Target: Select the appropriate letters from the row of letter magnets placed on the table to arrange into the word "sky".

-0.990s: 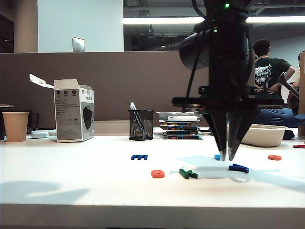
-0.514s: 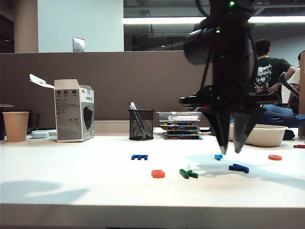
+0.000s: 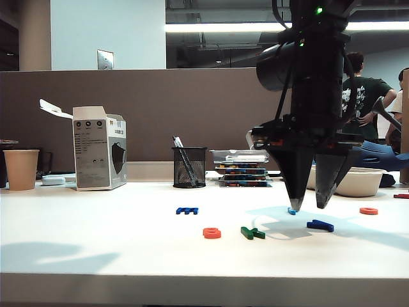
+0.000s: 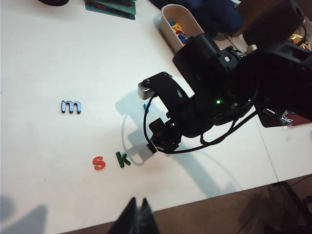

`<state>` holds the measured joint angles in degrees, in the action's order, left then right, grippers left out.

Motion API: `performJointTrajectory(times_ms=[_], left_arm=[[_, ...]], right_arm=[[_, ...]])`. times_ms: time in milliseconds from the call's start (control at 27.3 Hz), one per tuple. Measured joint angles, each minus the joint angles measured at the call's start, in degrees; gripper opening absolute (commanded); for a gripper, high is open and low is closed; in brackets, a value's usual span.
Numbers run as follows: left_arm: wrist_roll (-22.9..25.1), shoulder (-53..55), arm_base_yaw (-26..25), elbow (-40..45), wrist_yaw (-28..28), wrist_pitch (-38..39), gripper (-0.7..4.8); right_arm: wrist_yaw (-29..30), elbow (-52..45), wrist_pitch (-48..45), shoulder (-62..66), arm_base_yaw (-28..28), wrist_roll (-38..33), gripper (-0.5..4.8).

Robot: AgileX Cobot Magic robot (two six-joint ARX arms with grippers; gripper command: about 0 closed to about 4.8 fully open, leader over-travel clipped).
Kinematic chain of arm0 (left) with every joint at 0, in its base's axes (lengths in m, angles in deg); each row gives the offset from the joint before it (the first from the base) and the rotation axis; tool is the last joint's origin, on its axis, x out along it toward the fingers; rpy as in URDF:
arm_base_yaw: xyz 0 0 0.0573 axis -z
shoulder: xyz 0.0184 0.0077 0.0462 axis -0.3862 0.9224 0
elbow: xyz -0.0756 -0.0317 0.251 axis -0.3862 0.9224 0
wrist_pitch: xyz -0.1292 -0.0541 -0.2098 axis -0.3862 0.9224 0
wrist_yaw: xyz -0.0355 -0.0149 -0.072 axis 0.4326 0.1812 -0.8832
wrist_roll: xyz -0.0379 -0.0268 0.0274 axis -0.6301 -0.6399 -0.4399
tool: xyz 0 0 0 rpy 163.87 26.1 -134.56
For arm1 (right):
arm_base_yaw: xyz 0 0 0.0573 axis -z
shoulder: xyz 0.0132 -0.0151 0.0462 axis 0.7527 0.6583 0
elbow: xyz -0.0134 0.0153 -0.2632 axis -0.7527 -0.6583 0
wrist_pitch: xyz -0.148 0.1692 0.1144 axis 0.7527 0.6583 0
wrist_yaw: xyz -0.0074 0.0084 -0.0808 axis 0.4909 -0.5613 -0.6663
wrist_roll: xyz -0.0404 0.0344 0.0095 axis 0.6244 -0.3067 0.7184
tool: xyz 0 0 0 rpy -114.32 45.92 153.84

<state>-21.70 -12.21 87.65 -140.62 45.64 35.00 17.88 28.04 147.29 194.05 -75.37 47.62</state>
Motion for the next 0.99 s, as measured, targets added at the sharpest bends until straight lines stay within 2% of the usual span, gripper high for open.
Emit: performJointTrajectory(times_ms=[73,147,220,770,807,917,990], left_arm=[[0.00,0.02,0.00,0.00,0.00,0.00,-0.05],[0.00,0.00,0.00,0.00,0.00,-0.02,-0.05],[0.00,0.02,0.00,0.00,0.00,-0.02,-0.05],[0.00,0.02,0.00,0.00,0.00,0.00,-0.05],[0.00,0.02,0.00,0.00,0.00,-0.02,-0.05],[0.00,0.02,0.00,0.00,0.00,0.00,-0.05],[0.00,0.02,0.00,0.00,0.00,0.00,-0.05]], right_arm=[[-0.15,-0.33,0.02,0.11,0.00,0.46,2.34],[-1.05,-0.44,0.20,0.11,0.00,1.42,2.88],[-2.12,-0.46,0.13,0.09,0.00,2.36,3.09],[-3.43,-0.52,0.02,3.54,0.26,4.28,3.05],[-3.43,-0.44,0.07,3.65,0.26,4.28,3.00],[-3.21,-0.24,0.17,3.89,0.26,4.28,2.31],[-3.15,-0.31,0.15,3.89,0.24,4.31,2.20]])
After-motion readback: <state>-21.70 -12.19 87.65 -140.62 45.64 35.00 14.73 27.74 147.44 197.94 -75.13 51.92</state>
